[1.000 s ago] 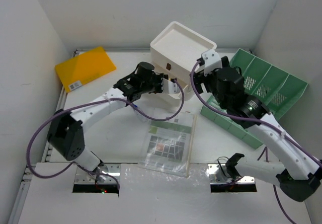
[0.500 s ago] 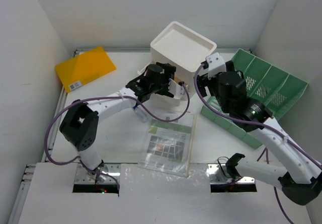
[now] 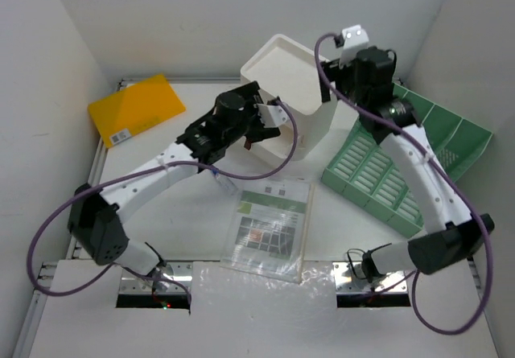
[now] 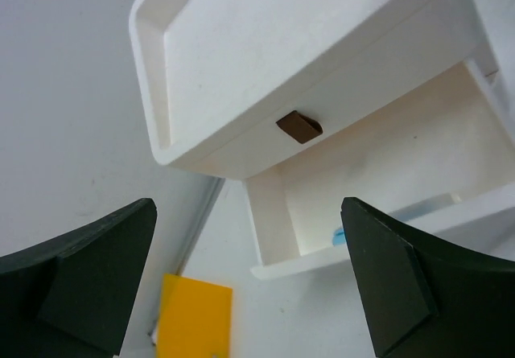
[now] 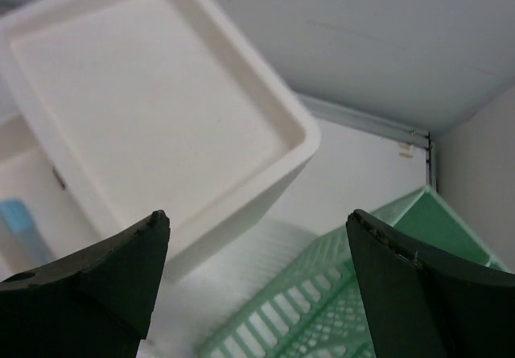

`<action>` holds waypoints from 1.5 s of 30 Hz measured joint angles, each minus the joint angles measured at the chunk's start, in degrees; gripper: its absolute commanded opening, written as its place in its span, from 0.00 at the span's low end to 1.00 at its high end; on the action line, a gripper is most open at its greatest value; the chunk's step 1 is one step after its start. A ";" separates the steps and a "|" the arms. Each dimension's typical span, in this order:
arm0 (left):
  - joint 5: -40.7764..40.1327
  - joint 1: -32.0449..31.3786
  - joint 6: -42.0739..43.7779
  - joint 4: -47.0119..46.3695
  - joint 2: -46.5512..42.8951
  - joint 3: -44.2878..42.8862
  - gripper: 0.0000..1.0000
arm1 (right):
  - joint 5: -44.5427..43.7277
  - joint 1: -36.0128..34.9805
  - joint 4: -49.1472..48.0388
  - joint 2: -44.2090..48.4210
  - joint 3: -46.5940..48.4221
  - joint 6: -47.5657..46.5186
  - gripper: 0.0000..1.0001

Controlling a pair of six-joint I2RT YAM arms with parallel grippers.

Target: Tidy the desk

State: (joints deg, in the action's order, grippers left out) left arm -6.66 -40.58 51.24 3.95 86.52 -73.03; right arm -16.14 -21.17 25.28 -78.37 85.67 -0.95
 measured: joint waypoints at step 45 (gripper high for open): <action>30.84 16.13 -27.43 4.04 14.84 6.32 0.00 | 43.85 17.77 3.76 -39.56 29.90 -28.68 0.00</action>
State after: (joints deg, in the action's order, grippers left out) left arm 24.18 -24.45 23.81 7.99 101.36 -66.72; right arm 27.70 -3.40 29.04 -117.93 115.57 -29.63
